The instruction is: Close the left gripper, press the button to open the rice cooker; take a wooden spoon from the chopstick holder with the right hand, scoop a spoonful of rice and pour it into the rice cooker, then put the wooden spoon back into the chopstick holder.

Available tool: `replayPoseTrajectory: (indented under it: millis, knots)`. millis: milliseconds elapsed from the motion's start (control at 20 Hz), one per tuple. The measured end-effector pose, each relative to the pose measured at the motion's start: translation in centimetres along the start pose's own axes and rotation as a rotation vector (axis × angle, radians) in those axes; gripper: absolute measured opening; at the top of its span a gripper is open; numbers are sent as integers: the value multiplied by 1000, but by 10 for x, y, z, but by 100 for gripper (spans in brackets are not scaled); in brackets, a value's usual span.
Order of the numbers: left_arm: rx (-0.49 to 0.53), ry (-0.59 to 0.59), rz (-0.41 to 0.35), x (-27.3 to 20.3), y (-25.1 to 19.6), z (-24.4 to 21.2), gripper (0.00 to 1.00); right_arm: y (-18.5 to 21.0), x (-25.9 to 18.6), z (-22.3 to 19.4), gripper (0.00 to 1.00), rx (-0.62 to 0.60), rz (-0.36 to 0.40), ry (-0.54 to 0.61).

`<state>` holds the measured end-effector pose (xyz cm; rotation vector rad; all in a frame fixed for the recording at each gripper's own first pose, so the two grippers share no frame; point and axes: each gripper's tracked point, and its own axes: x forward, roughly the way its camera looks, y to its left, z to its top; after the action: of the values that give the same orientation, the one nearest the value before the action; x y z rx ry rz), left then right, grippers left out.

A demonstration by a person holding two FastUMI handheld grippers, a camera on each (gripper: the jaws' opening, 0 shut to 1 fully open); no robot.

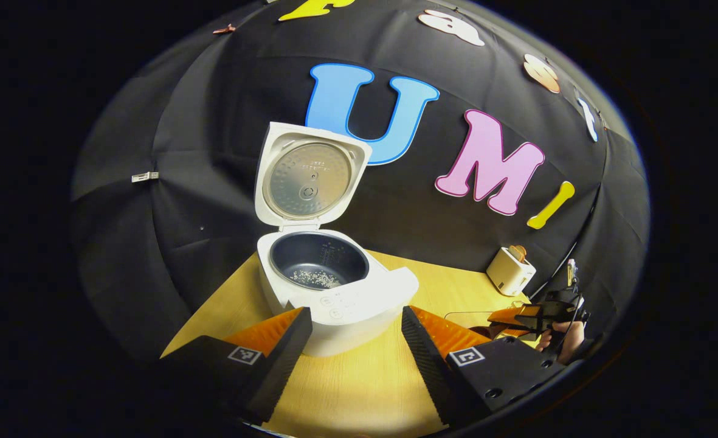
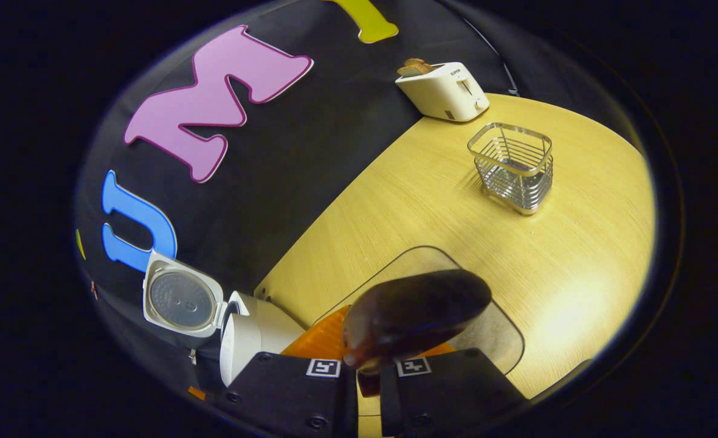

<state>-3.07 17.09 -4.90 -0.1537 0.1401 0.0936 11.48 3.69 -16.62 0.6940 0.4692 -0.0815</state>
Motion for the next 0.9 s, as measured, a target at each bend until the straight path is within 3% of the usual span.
replayPoseTrajectory:
  millis: [200,250,300,500,900]
  knots:
    - [1,-2,0,-1,0,0,96,10,-17,24,19,109,28,-17]
    - [-1,-5,-2,-1,-1,0,92,15,-21,30,19,122,39,-22]
    - [4,-13,-8,-2,-3,1,96,20,-26,34,19,135,50,-23]
    - [25,-18,-25,-4,-9,2,96,54,-39,42,19,195,119,0]
    - [18,-42,-13,-11,5,7,96,131,-38,40,18,146,221,50]
